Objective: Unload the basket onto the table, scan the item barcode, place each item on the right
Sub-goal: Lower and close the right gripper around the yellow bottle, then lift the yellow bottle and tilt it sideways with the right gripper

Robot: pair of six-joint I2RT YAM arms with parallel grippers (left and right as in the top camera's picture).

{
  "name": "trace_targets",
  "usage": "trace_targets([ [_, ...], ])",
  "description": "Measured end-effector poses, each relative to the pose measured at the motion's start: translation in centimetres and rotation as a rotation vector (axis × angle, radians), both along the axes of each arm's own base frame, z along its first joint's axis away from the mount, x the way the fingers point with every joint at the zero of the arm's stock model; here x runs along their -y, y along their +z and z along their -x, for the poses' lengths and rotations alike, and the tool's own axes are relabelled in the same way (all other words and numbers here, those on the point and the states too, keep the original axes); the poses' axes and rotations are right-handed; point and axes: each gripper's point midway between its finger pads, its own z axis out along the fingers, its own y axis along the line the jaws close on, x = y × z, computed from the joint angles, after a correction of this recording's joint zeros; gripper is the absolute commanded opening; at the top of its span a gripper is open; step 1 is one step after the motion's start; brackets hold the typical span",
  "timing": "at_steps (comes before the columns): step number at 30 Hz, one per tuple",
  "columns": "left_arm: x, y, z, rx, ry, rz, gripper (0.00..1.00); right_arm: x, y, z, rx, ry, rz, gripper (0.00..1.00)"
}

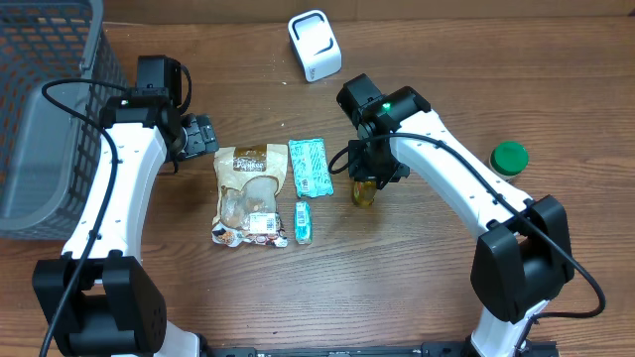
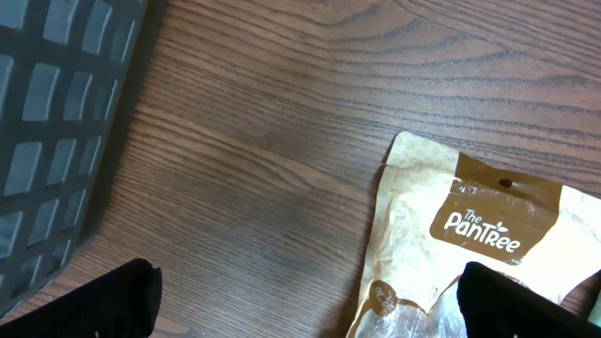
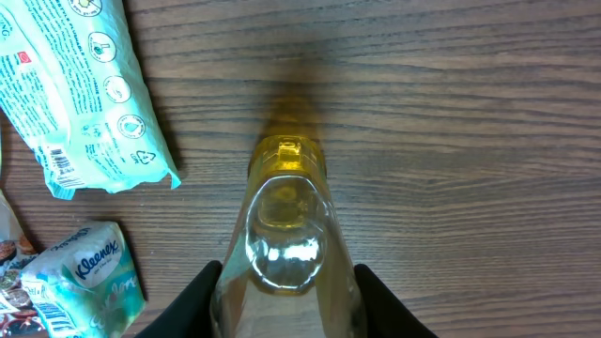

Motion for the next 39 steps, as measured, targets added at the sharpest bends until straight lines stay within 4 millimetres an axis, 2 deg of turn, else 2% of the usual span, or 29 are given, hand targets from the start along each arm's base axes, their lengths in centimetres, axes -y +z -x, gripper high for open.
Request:
trace_targets([
  [4,0.0,0.0,0.0,0.0,0.0,0.0,1.0,0.0,0.0,0.0,0.0,-0.001,-0.001,0.29],
  [9,0.0,0.0,0.0,0.0,0.0,0.0,0.99,0.3,0.0,0.1,-0.009,-0.005,0.004,0.17],
  [14,0.0,0.0,0.0,0.0,0.0,0.0,1.0,0.9,0.6,-0.4,-0.022,0.011,-0.068,0.17],
  [17,0.0,0.0,0.0,0.0,0.0,0.0,1.0,1.0,2.4,-0.6,-0.014,0.046,-0.181,0.12],
  [22,0.0,0.0,0.0,0.0,0.0,0.0,1.0,0.7,8.1,0.5,0.038,0.141,-0.441,0.06],
  [25,0.0,0.0,0.0,0.0,0.0,0.0,0.99,0.5,10.7,1.4,0.058,0.187,-0.567,0.04],
  [31,0.0,0.0,0.0,0.0,0.0,0.0,1.0,0.4,12.4,2.7,0.04,0.269,-0.721,0.04],
  [39,0.0,0.0,0.0,0.0,0.0,0.0,1.0,-0.3,13.2,4.1,0.02,0.35,-0.792,0.04],
])
